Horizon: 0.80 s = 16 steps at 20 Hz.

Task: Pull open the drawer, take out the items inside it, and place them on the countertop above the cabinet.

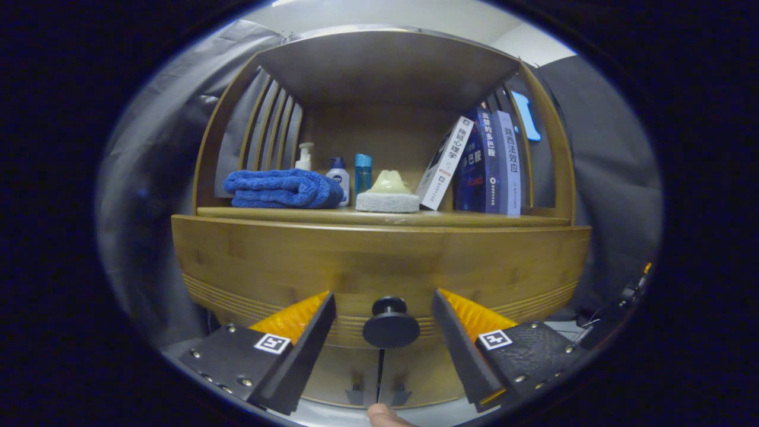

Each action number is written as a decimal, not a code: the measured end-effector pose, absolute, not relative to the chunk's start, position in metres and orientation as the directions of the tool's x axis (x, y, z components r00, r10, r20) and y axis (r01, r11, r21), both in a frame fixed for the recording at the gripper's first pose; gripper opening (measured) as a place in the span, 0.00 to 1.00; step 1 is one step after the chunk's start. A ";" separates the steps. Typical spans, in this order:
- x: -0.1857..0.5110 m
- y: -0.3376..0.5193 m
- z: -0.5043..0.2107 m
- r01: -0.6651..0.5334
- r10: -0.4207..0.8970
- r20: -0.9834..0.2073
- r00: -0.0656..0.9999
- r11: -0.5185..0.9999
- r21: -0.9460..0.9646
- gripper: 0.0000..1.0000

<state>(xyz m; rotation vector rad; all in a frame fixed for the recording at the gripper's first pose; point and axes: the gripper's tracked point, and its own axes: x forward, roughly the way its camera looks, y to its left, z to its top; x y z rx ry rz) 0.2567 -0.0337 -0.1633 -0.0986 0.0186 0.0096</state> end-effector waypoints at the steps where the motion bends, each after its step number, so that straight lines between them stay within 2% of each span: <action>1: 0.261 -0.033 -0.163 -0.011 0.009 -0.019 1.000 0.995 -0.095 1.00; 11: 0.280 -0.031 -0.165 0.003 -0.004 -0.004 1.000 0.990 -0.141 0.98; 16: 0.267 -0.026 -0.183 -0.015 0.000 -0.084 0.997 0.984 -0.176 0.99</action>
